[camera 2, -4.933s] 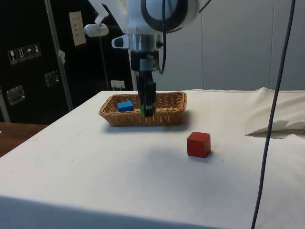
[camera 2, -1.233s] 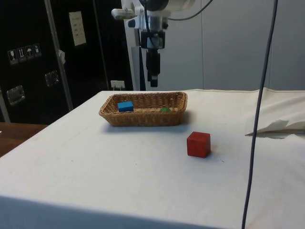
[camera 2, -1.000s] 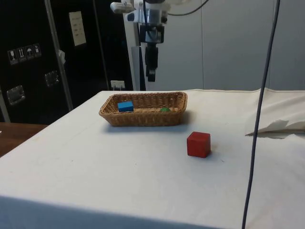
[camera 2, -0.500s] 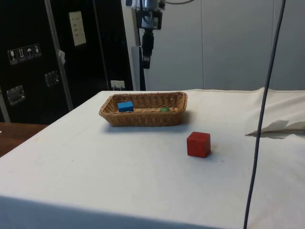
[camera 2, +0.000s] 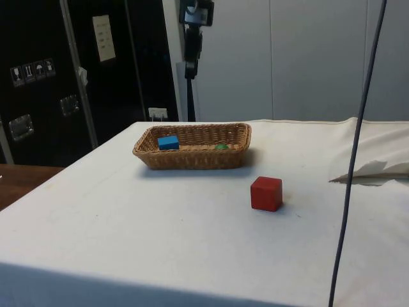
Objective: Place all non-red objects into the basket.
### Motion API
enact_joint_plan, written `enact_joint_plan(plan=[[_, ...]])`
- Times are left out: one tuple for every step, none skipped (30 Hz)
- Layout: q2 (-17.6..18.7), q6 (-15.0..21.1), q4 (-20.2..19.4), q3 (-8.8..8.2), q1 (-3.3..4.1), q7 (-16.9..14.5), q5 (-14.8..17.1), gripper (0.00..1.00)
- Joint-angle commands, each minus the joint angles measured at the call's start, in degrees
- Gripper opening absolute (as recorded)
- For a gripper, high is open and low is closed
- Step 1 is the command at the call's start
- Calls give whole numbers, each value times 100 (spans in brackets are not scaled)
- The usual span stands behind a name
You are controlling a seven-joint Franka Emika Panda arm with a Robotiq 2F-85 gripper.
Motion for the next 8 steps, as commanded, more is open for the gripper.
enact_joint_plan(plan=[[-23,-6,6,6,17,160,-178,100],[-34,0,6,17,23,195,-212,100],[-40,6,6,23,23,212,-235,100],[-40,11,6,29,23,206,-235,100],[-29,17,11,29,17,206,-241,100],[-29,17,11,29,17,195,-229,100],[-29,11,11,29,23,189,-218,100],[-34,6,11,34,23,143,-160,100]])
